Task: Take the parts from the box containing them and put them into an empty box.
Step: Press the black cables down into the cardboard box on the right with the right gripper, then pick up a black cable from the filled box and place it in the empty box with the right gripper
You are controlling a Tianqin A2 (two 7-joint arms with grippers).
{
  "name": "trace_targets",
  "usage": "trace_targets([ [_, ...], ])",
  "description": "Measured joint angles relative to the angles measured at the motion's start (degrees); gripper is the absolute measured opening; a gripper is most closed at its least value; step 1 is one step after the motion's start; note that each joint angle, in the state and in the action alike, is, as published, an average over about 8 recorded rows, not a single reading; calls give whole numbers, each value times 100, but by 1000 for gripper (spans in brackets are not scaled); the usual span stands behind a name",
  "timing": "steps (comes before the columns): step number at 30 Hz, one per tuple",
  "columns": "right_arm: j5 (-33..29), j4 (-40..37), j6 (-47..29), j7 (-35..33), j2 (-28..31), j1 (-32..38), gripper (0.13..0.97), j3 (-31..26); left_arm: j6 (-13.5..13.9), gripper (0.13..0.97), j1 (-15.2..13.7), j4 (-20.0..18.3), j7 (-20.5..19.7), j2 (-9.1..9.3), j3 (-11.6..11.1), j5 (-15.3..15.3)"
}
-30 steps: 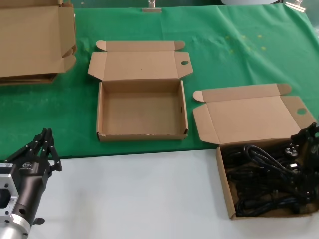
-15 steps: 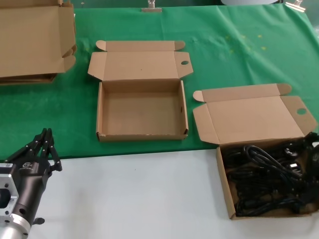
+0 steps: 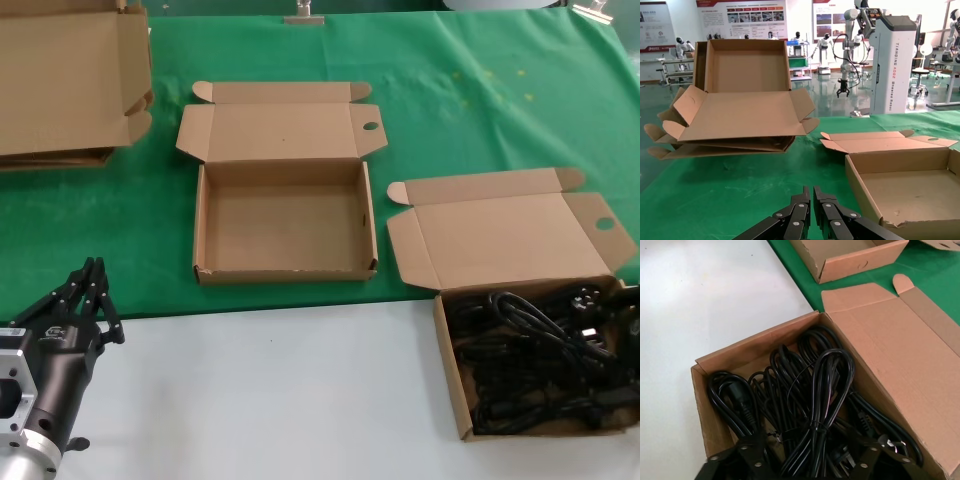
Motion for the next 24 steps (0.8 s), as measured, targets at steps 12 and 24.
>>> trace_targets([
  [12,-70,-60,76,-61,-85,-27,412,19,0,172,0,0,0,0,0,1],
  [24,-71,-53,126,-152,-82,-56,254,69,0,172,0,0,-1,0,0,1],
])
